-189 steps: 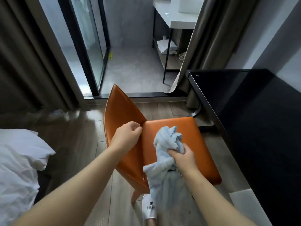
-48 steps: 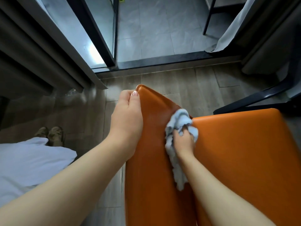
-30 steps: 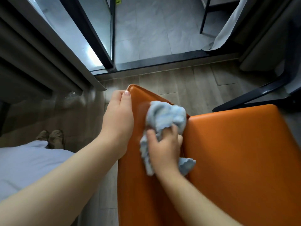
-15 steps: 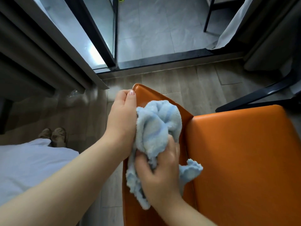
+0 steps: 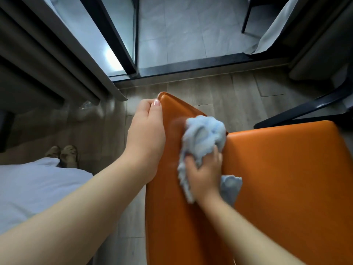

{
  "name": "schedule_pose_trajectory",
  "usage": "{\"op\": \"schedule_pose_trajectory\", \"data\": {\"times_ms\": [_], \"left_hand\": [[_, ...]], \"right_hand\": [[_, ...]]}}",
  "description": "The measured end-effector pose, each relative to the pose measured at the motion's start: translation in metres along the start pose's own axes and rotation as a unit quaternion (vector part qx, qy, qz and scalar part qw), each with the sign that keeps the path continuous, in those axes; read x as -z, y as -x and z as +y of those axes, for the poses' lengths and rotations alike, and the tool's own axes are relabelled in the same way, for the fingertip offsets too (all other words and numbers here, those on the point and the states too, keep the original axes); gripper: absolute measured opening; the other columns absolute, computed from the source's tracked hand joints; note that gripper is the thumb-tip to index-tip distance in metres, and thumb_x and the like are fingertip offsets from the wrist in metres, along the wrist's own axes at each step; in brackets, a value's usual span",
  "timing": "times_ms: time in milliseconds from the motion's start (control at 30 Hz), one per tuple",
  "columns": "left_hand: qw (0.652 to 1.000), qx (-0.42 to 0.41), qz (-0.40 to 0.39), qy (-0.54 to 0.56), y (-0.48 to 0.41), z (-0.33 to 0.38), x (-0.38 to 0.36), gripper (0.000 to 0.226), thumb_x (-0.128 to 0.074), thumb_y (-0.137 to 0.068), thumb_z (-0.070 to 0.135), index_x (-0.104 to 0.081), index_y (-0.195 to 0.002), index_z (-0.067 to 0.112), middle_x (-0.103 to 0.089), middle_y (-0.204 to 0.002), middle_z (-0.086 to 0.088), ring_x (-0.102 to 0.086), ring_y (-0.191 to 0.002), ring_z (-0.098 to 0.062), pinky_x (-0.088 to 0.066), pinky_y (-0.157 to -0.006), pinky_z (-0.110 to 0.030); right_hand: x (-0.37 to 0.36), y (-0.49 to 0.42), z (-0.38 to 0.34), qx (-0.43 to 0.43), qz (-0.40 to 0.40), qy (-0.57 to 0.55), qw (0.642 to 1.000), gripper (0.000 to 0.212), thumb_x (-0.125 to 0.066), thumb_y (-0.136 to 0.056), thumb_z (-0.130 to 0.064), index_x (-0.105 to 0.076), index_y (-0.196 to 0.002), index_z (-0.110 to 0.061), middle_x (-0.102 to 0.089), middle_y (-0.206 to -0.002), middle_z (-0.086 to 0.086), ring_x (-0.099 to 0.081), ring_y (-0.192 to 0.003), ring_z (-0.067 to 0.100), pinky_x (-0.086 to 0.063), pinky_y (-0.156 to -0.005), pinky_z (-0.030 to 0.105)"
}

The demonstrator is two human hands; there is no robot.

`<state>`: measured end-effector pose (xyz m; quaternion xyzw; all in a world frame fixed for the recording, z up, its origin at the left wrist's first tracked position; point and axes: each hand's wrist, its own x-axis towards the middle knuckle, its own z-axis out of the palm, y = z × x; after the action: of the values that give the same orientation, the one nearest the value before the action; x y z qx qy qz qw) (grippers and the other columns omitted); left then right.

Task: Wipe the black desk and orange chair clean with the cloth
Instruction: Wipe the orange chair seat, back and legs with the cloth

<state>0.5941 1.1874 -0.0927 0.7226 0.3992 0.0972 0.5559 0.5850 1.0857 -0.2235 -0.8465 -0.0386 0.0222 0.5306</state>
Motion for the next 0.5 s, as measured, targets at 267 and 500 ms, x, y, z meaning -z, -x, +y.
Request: {"op": "schedule_pose_trajectory", "data": {"times_ms": [267, 500], "left_hand": [[1.000, 0.004, -0.021, -0.010, 0.002, 0.002, 0.002, 0.027, -0.031, -0.100, 0.045, -0.052, -0.086, 0.034, -0.056, -0.079, 0.005, -0.056, -0.076, -0.015, -0.051, -0.071, -0.040], [1.000, -0.002, -0.029, -0.007, 0.003, 0.001, 0.001, 0.027, -0.030, -0.100, 0.044, -0.052, -0.088, 0.034, -0.053, -0.075, 0.006, -0.053, -0.072, -0.014, -0.047, -0.066, -0.037]], "right_hand": [[0.003, 0.000, 0.012, -0.185, -0.074, 0.012, 0.980, 0.021, -0.042, -0.071, -0.051, -0.052, -0.077, -0.033, -0.057, -0.090, -0.003, -0.054, -0.096, 0.026, -0.046, -0.084, 0.041], [0.001, -0.033, 0.085, -0.339, -0.132, 0.104, 0.926, 0.032, -0.044, -0.094, -0.036, -0.059, -0.102, -0.009, -0.059, -0.104, 0.015, -0.054, -0.105, 0.035, -0.040, -0.085, 0.036]]}}
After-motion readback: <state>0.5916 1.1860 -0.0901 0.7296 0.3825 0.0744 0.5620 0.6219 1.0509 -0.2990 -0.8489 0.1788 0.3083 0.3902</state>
